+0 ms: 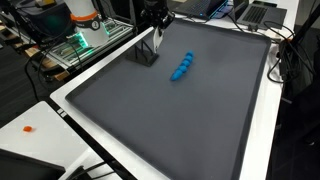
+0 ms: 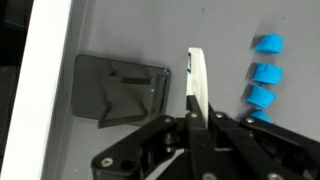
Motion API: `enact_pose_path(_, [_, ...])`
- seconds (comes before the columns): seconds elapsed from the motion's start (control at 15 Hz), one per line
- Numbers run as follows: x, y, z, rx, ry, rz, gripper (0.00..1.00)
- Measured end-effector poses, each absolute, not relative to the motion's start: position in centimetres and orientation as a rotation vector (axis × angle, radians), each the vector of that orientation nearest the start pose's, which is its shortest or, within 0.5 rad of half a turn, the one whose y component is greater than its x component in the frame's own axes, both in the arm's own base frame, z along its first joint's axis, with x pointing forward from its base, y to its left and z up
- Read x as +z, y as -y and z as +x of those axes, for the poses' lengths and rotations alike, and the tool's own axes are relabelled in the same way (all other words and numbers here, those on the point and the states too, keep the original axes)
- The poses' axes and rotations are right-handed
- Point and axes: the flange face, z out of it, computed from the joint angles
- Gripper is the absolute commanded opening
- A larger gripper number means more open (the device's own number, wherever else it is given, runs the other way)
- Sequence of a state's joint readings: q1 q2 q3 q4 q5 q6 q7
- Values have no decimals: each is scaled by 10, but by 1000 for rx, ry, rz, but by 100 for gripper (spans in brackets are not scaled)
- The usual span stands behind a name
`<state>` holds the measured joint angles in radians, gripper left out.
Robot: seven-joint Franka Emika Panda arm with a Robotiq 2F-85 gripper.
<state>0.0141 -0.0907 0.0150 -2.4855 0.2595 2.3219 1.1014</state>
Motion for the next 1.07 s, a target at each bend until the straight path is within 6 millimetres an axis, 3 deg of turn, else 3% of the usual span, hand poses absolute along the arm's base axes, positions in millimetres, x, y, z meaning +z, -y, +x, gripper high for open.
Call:
enact_pose_path(0.73, [270, -10, 404, 69, -1933, -2314, 1])
enact_pose_path(1.07, [263, -8, 400, 14, -1944, -2290, 1])
